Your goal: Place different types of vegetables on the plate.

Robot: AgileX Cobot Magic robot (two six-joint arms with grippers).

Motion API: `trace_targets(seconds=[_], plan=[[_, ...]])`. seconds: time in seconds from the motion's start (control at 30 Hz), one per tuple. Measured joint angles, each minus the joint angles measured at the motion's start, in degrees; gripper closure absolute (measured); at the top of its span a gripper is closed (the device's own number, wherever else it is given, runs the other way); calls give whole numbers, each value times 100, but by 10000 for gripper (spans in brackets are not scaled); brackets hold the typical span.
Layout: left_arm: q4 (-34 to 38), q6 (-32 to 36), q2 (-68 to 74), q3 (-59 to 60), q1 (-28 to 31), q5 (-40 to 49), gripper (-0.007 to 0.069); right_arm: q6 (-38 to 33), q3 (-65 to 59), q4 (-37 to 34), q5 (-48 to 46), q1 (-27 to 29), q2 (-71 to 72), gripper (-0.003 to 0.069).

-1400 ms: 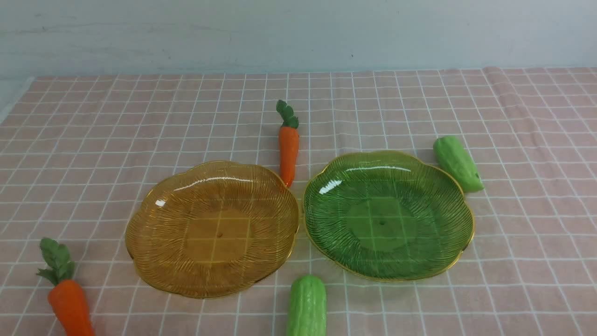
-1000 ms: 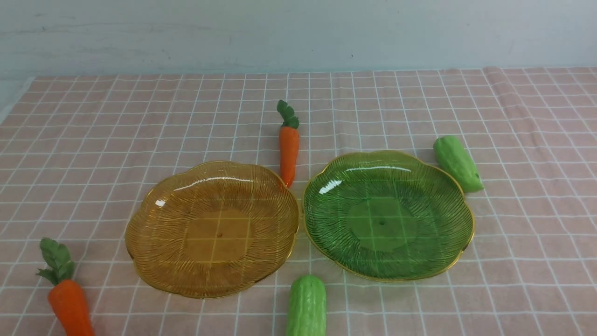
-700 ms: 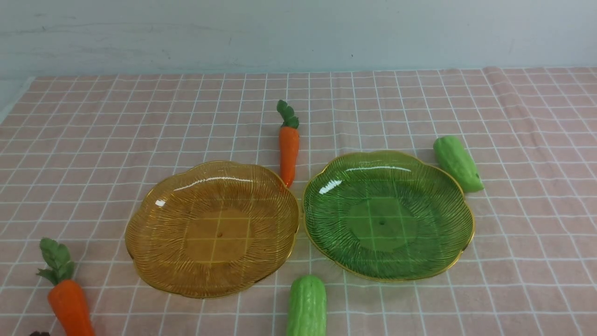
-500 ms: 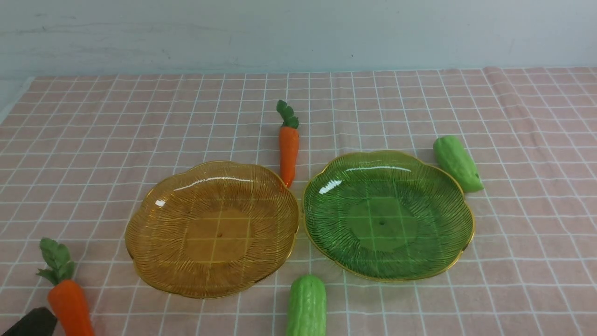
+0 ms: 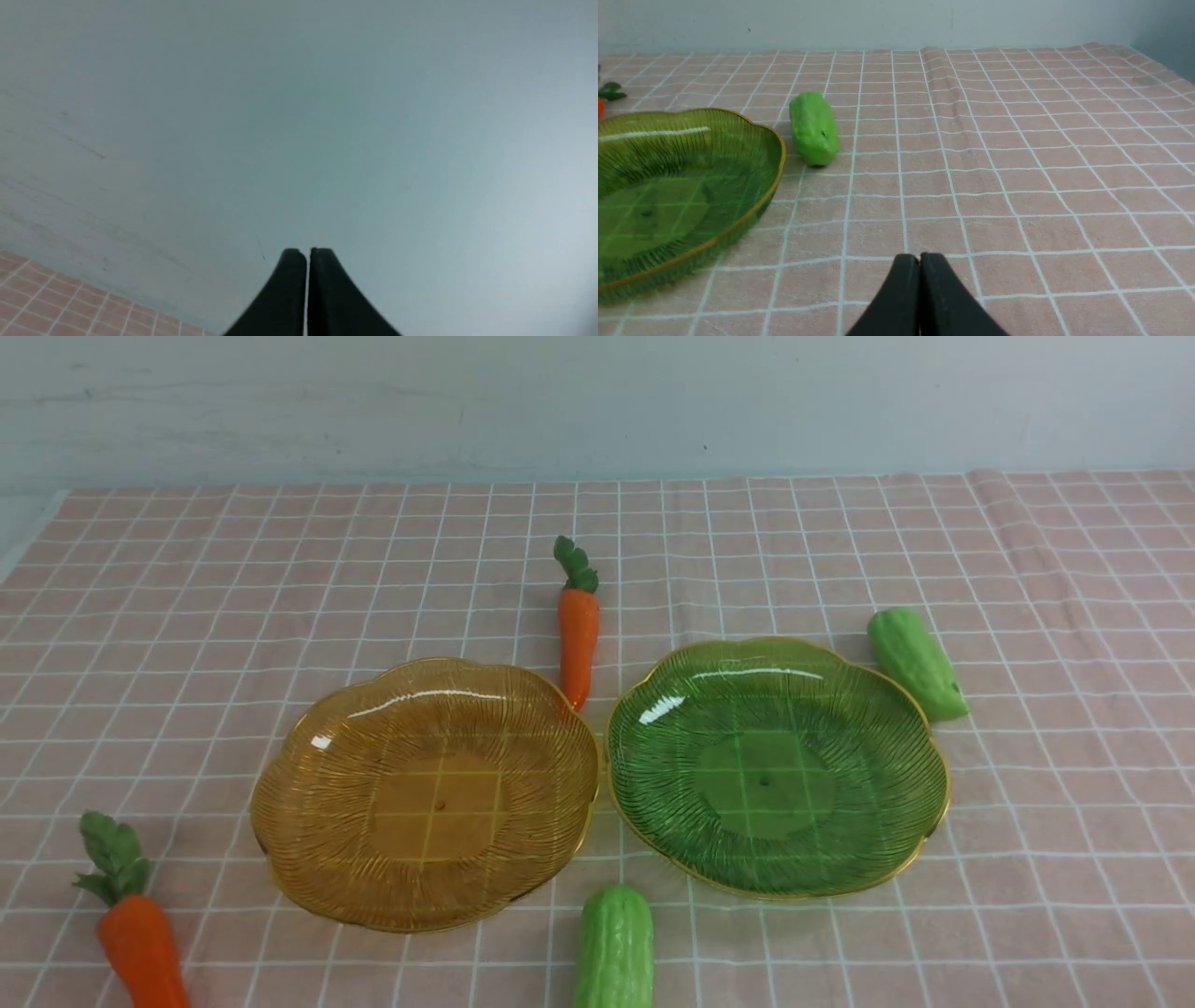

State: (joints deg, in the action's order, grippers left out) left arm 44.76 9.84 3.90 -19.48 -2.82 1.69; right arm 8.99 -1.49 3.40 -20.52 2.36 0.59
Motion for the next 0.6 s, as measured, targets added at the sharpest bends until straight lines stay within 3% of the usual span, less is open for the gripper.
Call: trace_targets(seconds=[0.1, 0.13, 0.27, 0.33, 0.4, 0.5, 0.6], plan=[[-41, 424, 662, -682, 0, 893, 628, 290, -7, -591, 406, 0, 0, 674], [-133, 575, 1259, -1146, 0, 1663, 628, 486, -7, -996, 685, 0, 0, 674], [-871, 568, 2887, -1854, 0, 3385, 628, 867, -7, -1957, 1251, 0, 0, 674], [-1337, 423, 3415, -1939, 0, 3811, 628, 1004, -7, -2539, 1492, 0, 0, 674], [-2006, 47, 4069, -1954, 0, 4112, 628, 1025, -7, -2813, 1563, 0, 0, 674], [-3341, -1019, 4871, -1954, 26, 4300, 628, 817, -7, -2898, 1558, 0, 0, 674], [-4165, -1989, 5255, -1959, 230, 4307, 628, 660, -7, -2898, 1587, 0, 0, 674]])
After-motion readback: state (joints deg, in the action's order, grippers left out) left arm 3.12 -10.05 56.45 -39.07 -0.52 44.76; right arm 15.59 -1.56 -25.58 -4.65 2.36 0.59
